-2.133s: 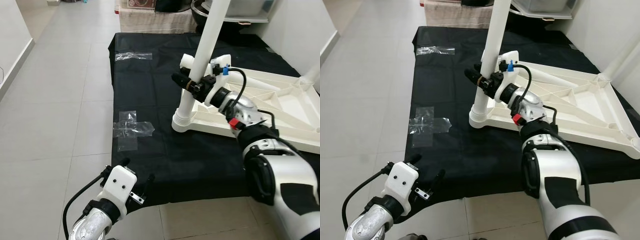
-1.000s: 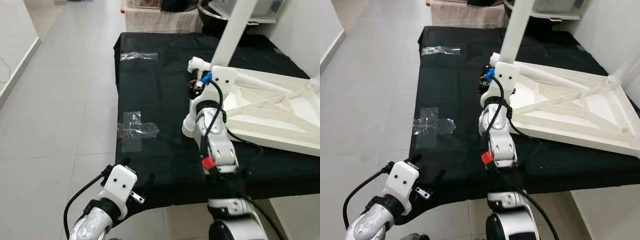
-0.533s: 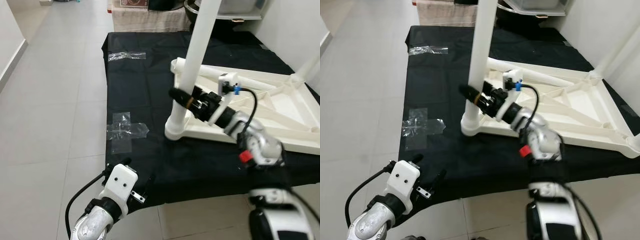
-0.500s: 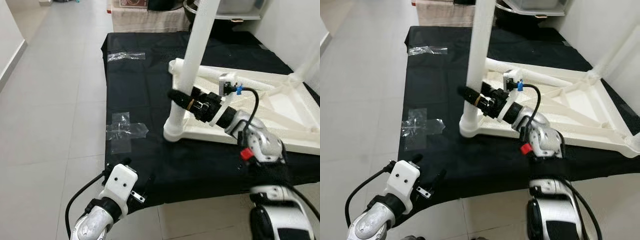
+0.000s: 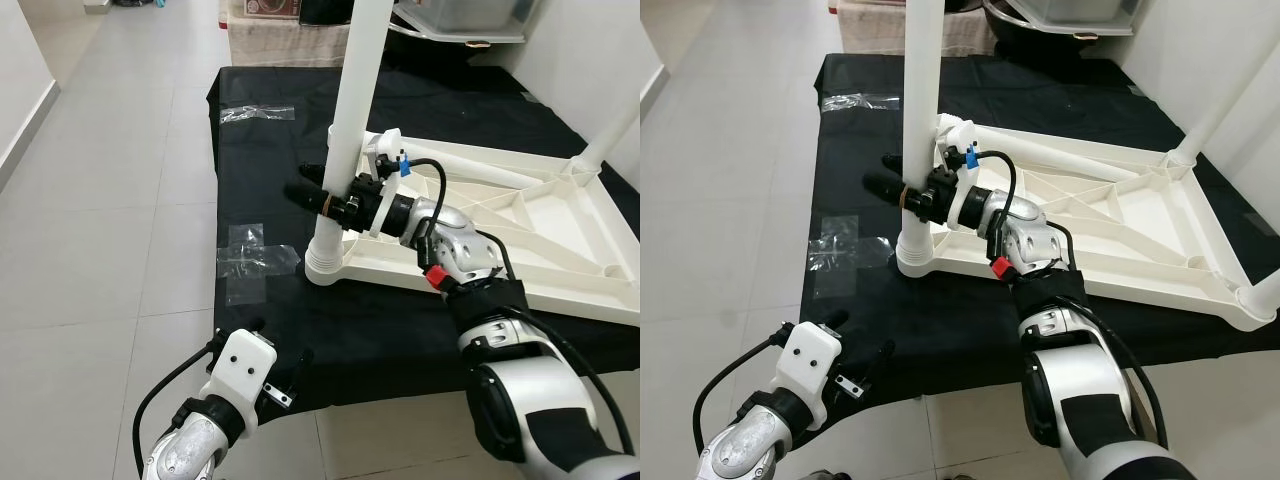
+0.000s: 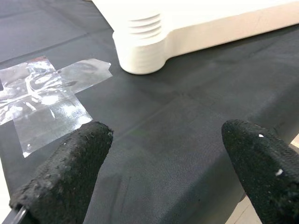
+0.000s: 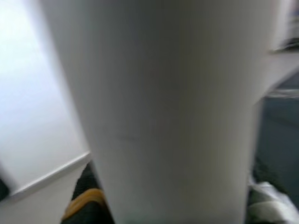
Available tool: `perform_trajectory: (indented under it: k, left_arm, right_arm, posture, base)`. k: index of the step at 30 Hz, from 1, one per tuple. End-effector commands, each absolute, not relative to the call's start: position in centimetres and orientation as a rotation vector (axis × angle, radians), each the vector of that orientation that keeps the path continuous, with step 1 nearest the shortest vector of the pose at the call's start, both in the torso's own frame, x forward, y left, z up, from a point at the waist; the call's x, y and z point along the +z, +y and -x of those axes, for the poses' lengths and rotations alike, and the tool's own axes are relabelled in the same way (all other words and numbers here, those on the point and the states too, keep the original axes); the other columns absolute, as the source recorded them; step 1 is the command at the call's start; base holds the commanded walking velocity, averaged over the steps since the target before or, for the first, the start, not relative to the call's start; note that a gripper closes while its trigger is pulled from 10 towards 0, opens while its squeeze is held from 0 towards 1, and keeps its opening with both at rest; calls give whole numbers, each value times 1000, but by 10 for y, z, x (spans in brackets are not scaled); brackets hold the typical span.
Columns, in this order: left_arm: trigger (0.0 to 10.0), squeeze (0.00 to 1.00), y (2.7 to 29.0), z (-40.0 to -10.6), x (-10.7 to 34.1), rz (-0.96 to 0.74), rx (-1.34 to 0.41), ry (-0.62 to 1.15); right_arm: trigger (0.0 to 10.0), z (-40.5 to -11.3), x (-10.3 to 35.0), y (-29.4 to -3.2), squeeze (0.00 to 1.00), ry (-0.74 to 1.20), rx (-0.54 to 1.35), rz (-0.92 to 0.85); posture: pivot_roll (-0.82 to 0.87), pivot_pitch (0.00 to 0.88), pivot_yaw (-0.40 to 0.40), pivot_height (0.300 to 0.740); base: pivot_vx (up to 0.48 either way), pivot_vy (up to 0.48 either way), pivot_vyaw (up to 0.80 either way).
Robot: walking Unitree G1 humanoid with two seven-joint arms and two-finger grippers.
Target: Building children table
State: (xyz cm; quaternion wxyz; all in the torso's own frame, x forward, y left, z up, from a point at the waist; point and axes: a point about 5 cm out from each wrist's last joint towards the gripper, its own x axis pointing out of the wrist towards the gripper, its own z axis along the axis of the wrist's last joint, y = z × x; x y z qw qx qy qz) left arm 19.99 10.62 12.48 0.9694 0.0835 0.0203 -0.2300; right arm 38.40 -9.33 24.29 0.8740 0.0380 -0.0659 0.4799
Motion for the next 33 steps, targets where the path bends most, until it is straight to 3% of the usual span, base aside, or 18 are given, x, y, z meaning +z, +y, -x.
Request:
perform_trajectory:
  k: [1,7,8,9,10,13,17,18,21,22,24,25,27,28,29,33]
  left_arm:
    - [10000,0,106,-198,119,-165,-474,68]
    - [10000,0,108,-198,120,-166,-477,67]
    - [10000,0,108,-198,120,-166,-477,67]
    - [10000,0,108,-198,120,-167,-479,67]
    - [10000,0,108,-198,120,-167,-479,67]
    - [10000,0,107,-198,119,-172,-484,68]
    - [10000,0,106,-198,119,-172,-483,67]
    - [10000,0,106,-198,119,-174,-482,67]
    - [10000,0,107,-199,119,-174,-481,67]
    - [10000,0,106,-199,119,-174,-483,68]
    - [10000,0,106,-199,119,-174,-485,68]
    - [10000,0,106,-200,119,-174,-486,68]
    - [10000,0,105,-200,119,-171,-485,67]
    - [10000,0,105,-200,119,-169,-483,67]
    - [10000,0,105,-200,119,-169,-483,67]
    - [10000,0,105,-199,119,-166,-484,64]
  right_arm:
    - [0,-390,237,-97,0,-126,847,-101]
    - [0,-386,209,-122,0,-91,182,-93]
    - [0,-386,209,-122,0,-91,182,-93]
    - [0,-377,201,-125,0,-70,-6,-78]
    - [0,-377,201,-125,0,-70,-6,-78]
    - [0,-357,193,-118,0,-48,-234,-115]
    - [0,-351,197,-105,0,-58,-259,-132]
    - [10000,-351,199,-98,0,-65,-241,-145]
    - [10000,-353,208,-82,0,-135,-110,-228]
    - [10000,-355,213,-80,1000,-183,-40,-248]
    - [10000,-358,217,-85,1000,-221,-18,-243]
    - [10000,-360,220,-94,0,-252,-6,-221]
    - [10000,-364,221,-101,0,-261,59,-232]
    - [10000,-368,218,-109,0,-218,219,-287]
    - [10000,-368,218,-109,0,-218,219,-287]
    - [10000,-361,213,-114,0,-145,580,-360]
  posture:
    - [136,137,-108,740]
    - [128,144,-101,740]
    - [128,144,-101,740]
    - [129,142,-101,740]
    - [129,142,-101,740]
    - [142,141,-109,740]
    - [146,140,-104,740]
    - [145,140,-103,740]
    - [140,143,-103,740]
    - [134,143,-104,740]
    - [134,143,-105,740]
    - [134,143,-105,740]
    - [130,143,-107,740]
    - [130,143,-110,740]
    - [130,143,-110,740]
    - [131,123,-111,740]
  base:
    - [0,0,0]
    - [0,0,0]
    - [0,0,0]
    - [0,0,0]
    - [0,0,0]
    - [0,0,0]
    - [0,0,0]
    - [0,0,0]
    - [0,0,0]
    - [0,0,0]
    - [0,0,0]
    - [0,0,0]
    - [0,0,0]
    - [0,0,0]
    - [0,0,0]
    - [0,0,0]
